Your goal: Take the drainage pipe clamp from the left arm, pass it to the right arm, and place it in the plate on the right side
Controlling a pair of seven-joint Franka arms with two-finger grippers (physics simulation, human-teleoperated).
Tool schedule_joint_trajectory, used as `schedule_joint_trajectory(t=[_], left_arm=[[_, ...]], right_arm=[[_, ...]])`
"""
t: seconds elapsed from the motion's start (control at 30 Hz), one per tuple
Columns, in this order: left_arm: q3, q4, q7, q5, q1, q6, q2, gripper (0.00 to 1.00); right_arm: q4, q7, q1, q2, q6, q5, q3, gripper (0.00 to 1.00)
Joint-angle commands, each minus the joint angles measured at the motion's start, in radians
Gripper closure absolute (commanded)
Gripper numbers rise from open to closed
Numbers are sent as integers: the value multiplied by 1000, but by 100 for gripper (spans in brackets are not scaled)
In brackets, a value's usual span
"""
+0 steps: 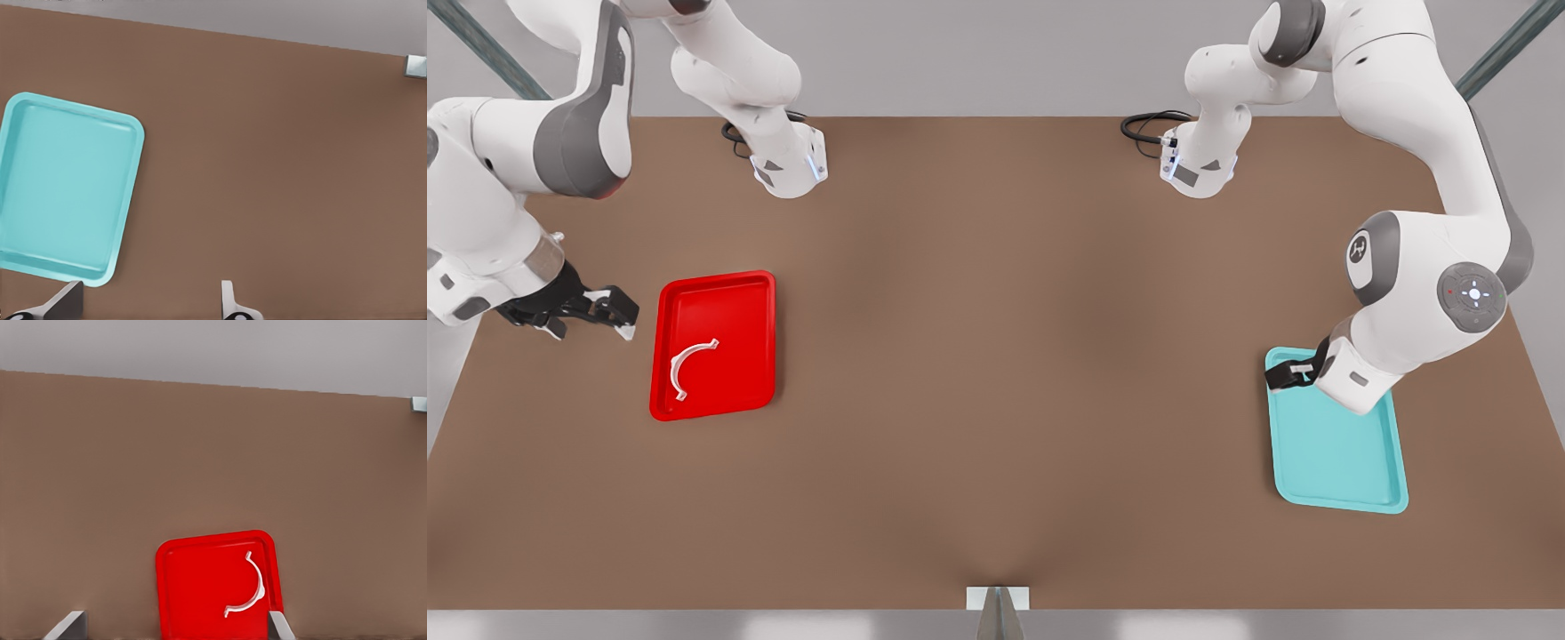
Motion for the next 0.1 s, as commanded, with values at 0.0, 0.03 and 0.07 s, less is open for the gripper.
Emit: schedule_joint_trajectory(t=[0.0,0.03,0.07], left_arm=[[0,0,215,3,-3,-10,-1,0],[0,0,215,3,-5,-10,0,0],[0,0,215,3,-5,-10,0,0]], right_arm=[[-1,-43,33,5,-126,56,-35,0],[0,-45,30,8,-120,76,-32,0],[5,-43,33,9,-122,75,-32,0]])
